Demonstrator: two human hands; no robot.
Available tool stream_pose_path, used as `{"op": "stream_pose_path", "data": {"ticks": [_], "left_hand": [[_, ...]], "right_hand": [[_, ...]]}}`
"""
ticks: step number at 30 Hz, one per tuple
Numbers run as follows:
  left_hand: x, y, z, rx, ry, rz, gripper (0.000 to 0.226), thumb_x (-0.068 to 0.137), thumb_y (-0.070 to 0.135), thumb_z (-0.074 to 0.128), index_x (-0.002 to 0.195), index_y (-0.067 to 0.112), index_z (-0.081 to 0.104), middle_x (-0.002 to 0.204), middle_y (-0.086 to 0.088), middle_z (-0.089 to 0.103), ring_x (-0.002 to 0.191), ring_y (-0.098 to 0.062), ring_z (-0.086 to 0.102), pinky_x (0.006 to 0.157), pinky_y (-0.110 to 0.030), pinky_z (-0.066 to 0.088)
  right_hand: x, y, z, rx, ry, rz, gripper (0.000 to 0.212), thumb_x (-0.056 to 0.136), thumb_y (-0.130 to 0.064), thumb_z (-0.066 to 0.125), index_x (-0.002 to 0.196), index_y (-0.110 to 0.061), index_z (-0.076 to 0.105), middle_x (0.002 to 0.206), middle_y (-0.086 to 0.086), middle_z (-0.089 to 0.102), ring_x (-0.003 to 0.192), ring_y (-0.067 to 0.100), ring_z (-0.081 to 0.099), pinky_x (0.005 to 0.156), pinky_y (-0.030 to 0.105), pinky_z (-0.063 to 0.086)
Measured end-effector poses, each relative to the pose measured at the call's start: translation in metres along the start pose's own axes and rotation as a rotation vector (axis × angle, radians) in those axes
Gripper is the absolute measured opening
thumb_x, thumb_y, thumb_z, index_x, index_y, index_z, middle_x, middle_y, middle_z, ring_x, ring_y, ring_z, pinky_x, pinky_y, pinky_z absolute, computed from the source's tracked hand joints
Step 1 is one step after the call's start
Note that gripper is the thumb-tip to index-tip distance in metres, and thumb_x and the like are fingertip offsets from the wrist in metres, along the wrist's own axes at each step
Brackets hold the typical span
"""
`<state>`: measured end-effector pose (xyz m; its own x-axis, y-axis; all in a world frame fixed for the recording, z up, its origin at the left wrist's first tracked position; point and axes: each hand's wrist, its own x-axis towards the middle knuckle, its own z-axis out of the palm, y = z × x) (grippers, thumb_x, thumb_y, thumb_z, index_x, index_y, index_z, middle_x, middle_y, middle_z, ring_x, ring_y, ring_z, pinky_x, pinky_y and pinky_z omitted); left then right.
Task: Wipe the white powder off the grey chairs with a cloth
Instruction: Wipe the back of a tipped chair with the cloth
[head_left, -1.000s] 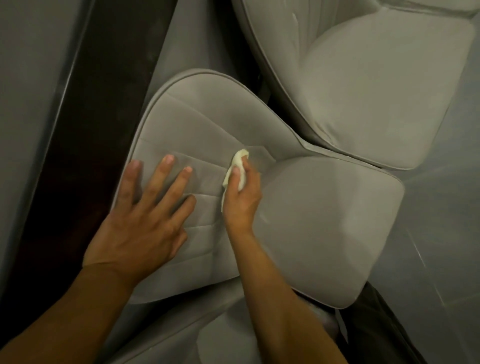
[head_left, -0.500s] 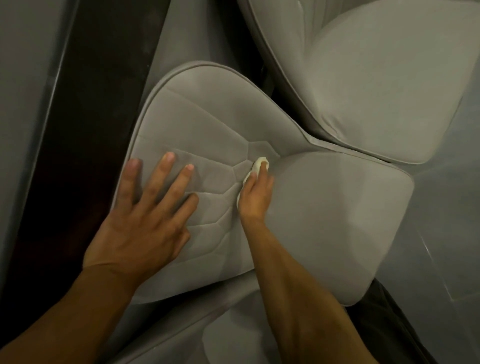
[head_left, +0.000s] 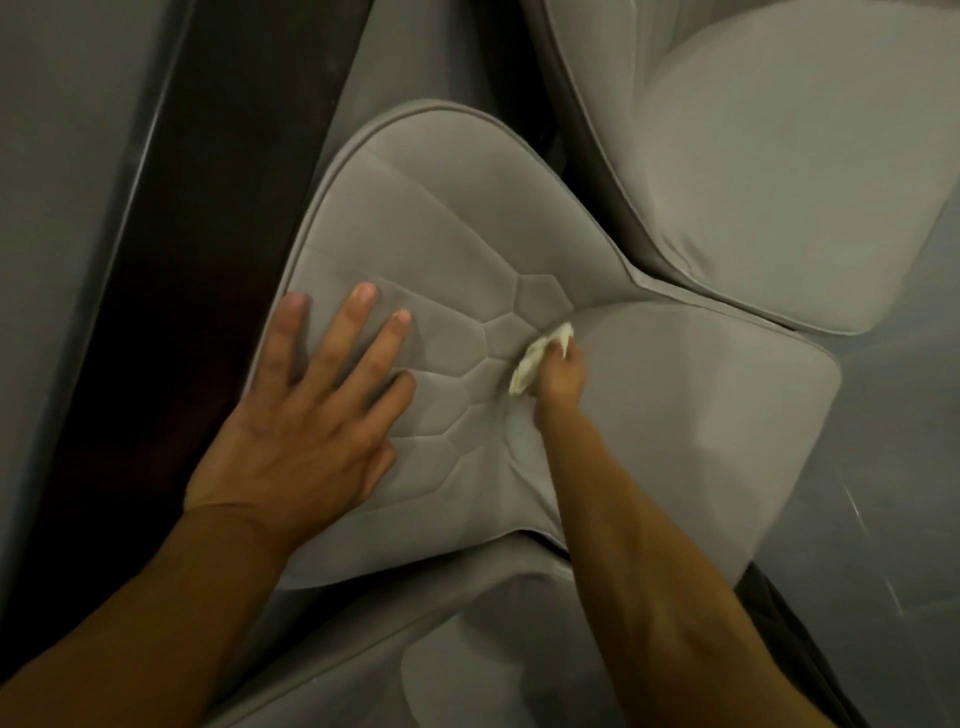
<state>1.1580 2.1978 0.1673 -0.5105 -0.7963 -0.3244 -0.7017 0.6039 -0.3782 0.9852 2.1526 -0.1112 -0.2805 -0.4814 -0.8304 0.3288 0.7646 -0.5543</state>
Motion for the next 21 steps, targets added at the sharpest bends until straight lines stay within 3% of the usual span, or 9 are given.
{"op": "stream_pose_path", "data": {"ticks": [3, 5, 7, 9, 10, 14, 17, 19, 21], "left_hand": [[0.000, 0.000, 0.001, -0.001, 0.003, -0.013, 0.052, 0.092, 0.038, 0.054, 0.136, 0.012, 0.063, 0.165, -0.024, 0.021, 0.153, -0.048, 0.002, 0.119, -0.071, -0.001], [0.000, 0.000, 0.000, 0.012, -0.008, -0.016, 0.057, 0.089, 0.044, 0.058, 0.136, 0.013, 0.064, 0.164, -0.023, 0.022, 0.153, -0.048, 0.004, 0.119, -0.070, -0.002], [0.001, 0.001, 0.000, 0.029, -0.012, -0.014, 0.061, 0.086, 0.048, 0.061, 0.135, 0.013, 0.064, 0.164, -0.023, 0.023, 0.153, -0.048, 0.005, 0.119, -0.070, -0.003], [0.001, 0.001, -0.001, 0.033, -0.013, -0.012, 0.060, 0.085, 0.047, 0.061, 0.135, 0.013, 0.065, 0.164, -0.023, 0.024, 0.153, -0.048, 0.005, 0.119, -0.070, -0.003], [0.000, 0.001, -0.001, 0.031, -0.007, -0.011, 0.058, 0.087, 0.046, 0.059, 0.134, 0.013, 0.065, 0.164, -0.023, 0.023, 0.153, -0.048, 0.005, 0.119, -0.070, -0.002], [-0.002, 0.001, 0.002, 0.032, 0.018, -0.009, 0.050, 0.093, 0.040, 0.051, 0.133, 0.014, 0.066, 0.165, -0.022, 0.021, 0.154, -0.048, 0.002, 0.119, -0.070, -0.003], [-0.001, 0.001, 0.003, 0.031, 0.010, -0.014, 0.054, 0.090, 0.044, 0.057, 0.134, 0.014, 0.065, 0.165, -0.022, 0.022, 0.154, -0.048, 0.002, 0.119, -0.070, -0.003], [-0.001, 0.000, 0.001, 0.051, -0.009, -0.010, 0.059, 0.087, 0.050, 0.057, 0.135, 0.016, 0.065, 0.165, -0.022, 0.021, 0.153, -0.048, 0.001, 0.119, -0.071, -0.003], [-0.001, 0.001, 0.000, 0.084, -0.031, -0.002, 0.060, 0.089, 0.052, 0.052, 0.137, 0.018, 0.063, 0.166, -0.022, 0.018, 0.153, -0.049, -0.001, 0.119, -0.071, -0.003]], "right_hand": [[0.009, -0.038, 0.024, 0.040, 0.024, -0.040, 0.028, 0.098, -0.031, 0.044, 0.103, -0.016, 0.067, 0.088, 0.009, 0.066, 0.078, 0.026, 0.063, 0.087, 0.045, 0.055], [-0.007, -0.035, 0.029, -0.025, 0.025, -0.127, 0.032, 0.091, -0.038, 0.044, 0.110, -0.035, 0.070, 0.101, 0.011, 0.070, 0.093, 0.031, 0.068, 0.096, 0.050, 0.054], [-0.051, -0.037, 0.016, -0.049, -0.060, -0.240, 0.037, 0.096, -0.030, 0.047, 0.122, -0.051, 0.063, 0.118, 0.004, 0.066, 0.110, 0.019, 0.065, 0.103, 0.039, 0.051], [-0.074, -0.028, 0.001, -0.038, -0.133, -0.317, 0.040, 0.104, -0.015, 0.046, 0.140, -0.028, 0.056, 0.120, -0.007, 0.057, 0.107, -0.009, 0.057, 0.098, 0.012, 0.043], [-0.075, -0.024, -0.004, -0.042, -0.129, -0.355, 0.040, 0.105, -0.012, 0.045, 0.143, -0.020, 0.053, 0.119, -0.008, 0.054, 0.104, -0.014, 0.055, 0.095, 0.006, 0.040], [-0.041, -0.030, 0.009, 0.071, 0.061, -0.155, 0.045, 0.102, -0.010, 0.043, 0.146, -0.019, 0.050, 0.134, 0.002, 0.055, 0.119, 0.011, 0.055, 0.110, 0.028, 0.040], [-0.029, -0.029, 0.022, 0.049, 0.002, -0.083, 0.049, 0.101, -0.015, 0.043, 0.148, -0.026, 0.047, 0.130, -0.004, 0.055, 0.124, 0.020, 0.056, 0.112, 0.042, 0.042], [-0.044, -0.021, 0.025, -0.002, -0.058, -0.173, 0.047, 0.101, -0.022, 0.044, 0.147, -0.030, 0.048, 0.129, -0.006, 0.055, 0.126, 0.019, 0.055, 0.113, 0.040, 0.041], [-0.069, -0.003, 0.016, -0.068, -0.153, -0.255, 0.044, 0.103, -0.019, 0.044, 0.146, -0.026, 0.050, 0.137, -0.009, 0.053, 0.128, 0.010, 0.051, 0.113, 0.025, 0.038]]}}
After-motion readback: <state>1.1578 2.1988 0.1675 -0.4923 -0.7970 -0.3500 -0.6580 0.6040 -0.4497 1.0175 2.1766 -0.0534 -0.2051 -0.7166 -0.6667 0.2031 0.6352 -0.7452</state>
